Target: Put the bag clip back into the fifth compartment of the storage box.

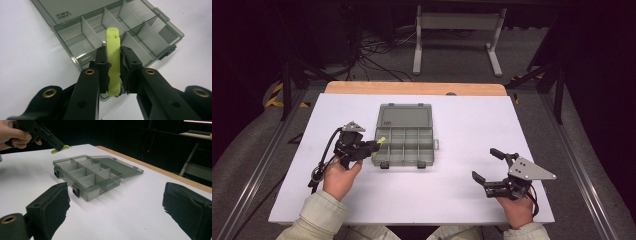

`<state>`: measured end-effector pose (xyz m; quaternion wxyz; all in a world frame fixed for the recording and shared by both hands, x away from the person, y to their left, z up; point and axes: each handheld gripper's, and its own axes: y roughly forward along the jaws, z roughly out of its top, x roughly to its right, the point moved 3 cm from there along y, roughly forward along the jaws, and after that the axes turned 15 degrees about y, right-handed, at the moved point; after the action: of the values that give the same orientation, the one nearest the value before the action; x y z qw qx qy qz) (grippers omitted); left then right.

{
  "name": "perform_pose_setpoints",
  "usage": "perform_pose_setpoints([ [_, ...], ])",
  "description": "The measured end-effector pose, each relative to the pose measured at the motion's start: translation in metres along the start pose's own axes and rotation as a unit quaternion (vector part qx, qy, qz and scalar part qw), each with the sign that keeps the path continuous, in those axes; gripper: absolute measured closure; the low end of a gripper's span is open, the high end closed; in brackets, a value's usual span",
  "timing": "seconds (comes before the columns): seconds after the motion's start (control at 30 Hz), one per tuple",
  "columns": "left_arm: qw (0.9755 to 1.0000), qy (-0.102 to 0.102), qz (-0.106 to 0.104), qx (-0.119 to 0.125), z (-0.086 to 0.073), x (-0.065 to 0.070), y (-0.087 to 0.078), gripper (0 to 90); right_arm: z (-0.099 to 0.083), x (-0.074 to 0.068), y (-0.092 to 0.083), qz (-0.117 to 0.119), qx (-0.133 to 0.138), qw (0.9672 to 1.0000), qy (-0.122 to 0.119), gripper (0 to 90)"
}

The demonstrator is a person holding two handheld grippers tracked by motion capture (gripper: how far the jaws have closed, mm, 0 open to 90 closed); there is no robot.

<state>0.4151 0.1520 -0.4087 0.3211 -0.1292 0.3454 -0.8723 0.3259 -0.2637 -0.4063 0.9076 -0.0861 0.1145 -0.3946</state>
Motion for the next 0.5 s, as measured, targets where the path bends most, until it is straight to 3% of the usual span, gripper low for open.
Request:
perform_pose_setpoints([
  [0.5, 0.9998, 0.000, 0.001, -0.019, -0.006, -0.003, 0.017, 77.6, 0.000, 0.000, 0.000, 0.001, -0.001, 1.0000, 0.001, 7.6],
])
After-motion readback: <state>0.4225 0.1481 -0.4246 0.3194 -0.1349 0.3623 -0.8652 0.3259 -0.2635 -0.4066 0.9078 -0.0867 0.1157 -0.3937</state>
